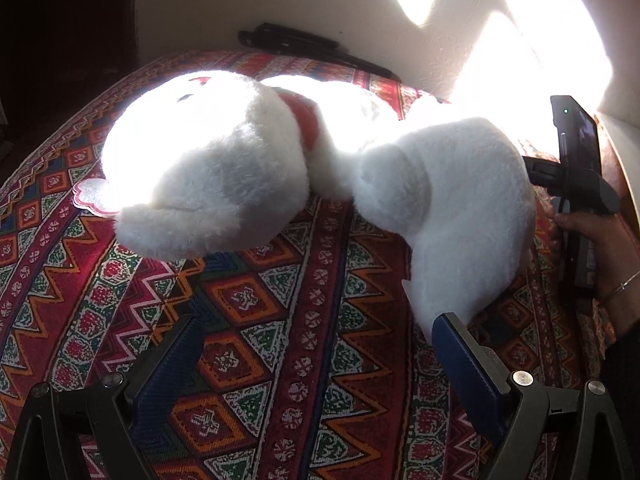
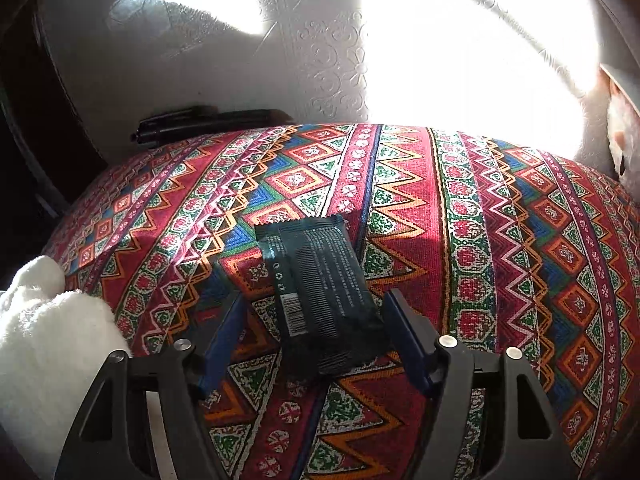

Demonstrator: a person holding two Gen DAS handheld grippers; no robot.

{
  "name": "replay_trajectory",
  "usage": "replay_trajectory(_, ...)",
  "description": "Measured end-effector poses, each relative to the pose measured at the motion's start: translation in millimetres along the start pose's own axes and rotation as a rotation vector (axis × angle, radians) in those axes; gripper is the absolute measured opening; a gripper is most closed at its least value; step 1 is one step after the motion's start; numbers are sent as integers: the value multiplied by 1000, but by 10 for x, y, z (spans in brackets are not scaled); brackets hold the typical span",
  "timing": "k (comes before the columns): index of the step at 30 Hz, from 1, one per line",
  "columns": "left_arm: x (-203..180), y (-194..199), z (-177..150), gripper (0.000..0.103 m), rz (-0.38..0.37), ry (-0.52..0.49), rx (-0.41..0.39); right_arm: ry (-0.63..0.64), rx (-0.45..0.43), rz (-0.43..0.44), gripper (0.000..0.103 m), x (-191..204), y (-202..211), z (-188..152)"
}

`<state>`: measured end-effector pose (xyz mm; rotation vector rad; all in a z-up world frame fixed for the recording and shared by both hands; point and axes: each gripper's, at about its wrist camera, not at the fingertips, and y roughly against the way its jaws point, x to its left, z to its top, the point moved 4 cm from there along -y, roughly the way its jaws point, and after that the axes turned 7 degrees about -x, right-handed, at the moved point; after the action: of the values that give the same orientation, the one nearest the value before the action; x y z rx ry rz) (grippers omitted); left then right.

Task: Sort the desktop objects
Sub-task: 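Move both tools back to the items on the bedspread, then grasp the black packet with the right tool while the left tool grasps the beige barcode card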

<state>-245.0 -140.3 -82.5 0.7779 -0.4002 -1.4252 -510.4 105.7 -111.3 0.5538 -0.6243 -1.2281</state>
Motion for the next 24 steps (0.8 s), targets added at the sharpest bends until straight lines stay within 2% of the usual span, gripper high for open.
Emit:
replay_trajectory(2,-22,1,-19,96,0,-2,2,48,-6,-37,47,24,-1,-36)
replay_trajectory(10,-143,157,-24,96,-22,-26,-36,10,-52,-46,45,81,1067,-495)
replay_trajectory(13,-138,332,37,96,-18,-55,-73,-4,-69,-49,45,103,1468,-668)
replay_trajectory(15,-36,524,124,96,31,-86,-127,-14,-80,-52,45,117,1736,-782)
replay_trajectory(18,429,782,244,96,152,-145,-179,6,-109,-36,45,247,2256,-975)
replay_trajectory(20,902,873,283,98,187,-122,-162,49,-141,-20,45,387,2678,-1115)
replay_trajectory(24,1940,851,161,98,171,-11,-79,157,-199,-2,45,674,3344,-1373)
